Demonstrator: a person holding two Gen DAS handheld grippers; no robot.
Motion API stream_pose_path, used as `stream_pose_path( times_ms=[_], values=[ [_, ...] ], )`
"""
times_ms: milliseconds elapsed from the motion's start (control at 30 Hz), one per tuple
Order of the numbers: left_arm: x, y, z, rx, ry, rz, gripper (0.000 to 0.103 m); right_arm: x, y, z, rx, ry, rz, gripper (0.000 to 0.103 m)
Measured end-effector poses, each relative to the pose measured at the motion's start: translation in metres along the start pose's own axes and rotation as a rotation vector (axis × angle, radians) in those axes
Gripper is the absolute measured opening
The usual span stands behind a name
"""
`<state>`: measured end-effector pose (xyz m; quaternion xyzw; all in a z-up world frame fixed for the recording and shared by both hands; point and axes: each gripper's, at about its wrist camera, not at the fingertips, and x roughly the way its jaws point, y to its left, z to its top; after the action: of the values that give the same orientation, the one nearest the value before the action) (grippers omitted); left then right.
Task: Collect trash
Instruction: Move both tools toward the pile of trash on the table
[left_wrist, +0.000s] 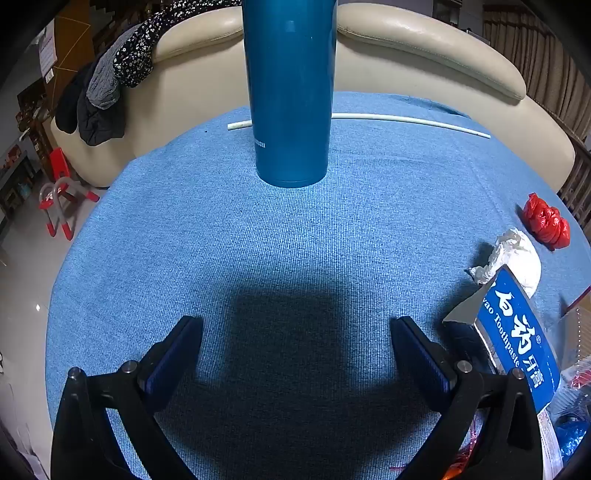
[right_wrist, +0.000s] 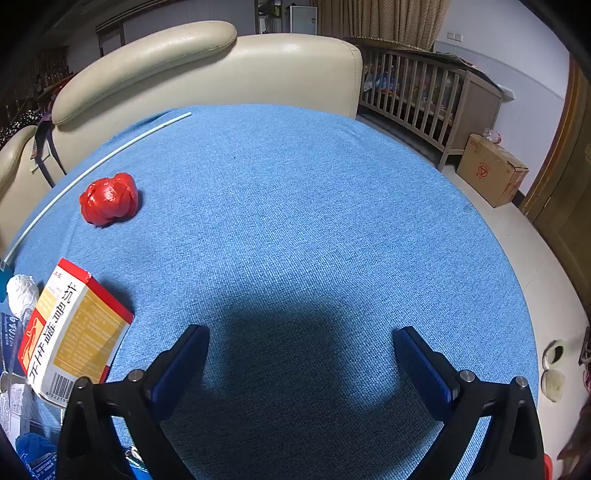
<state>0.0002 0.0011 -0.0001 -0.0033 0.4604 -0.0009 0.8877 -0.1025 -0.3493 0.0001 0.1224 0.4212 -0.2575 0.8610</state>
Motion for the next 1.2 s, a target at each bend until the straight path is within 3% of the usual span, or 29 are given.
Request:
stream_pose_path(
  times_ms=[333, 667, 900, 1200],
  values=[
    [0.000, -0.001, 0.000, 0.005, 0.000, 0.001, 0.103, 0.000, 0.000, 0.000, -0.001, 0.001, 0.000, 0.103],
    [-0.029, 0.006, -0.019, 0.046, -0.009, -0.080, 0.103, -0.002, 0.001, 0.006, 0.002, 0.045, -0.003, 0.103],
    [-0.072, 0.008, -0.040, 0.052, -0.061, -0.120, 0.103, -0.094, -0.015, -0.012, -0.040, -0.121, 0.037, 0.103],
    [-0.154, -0.007, -0.086, 0.127, -0.160, -0.170, 0.103, -0.190, -0.016, -0.084, -0.026, -0.236, 0.174, 0.103]
  ],
)
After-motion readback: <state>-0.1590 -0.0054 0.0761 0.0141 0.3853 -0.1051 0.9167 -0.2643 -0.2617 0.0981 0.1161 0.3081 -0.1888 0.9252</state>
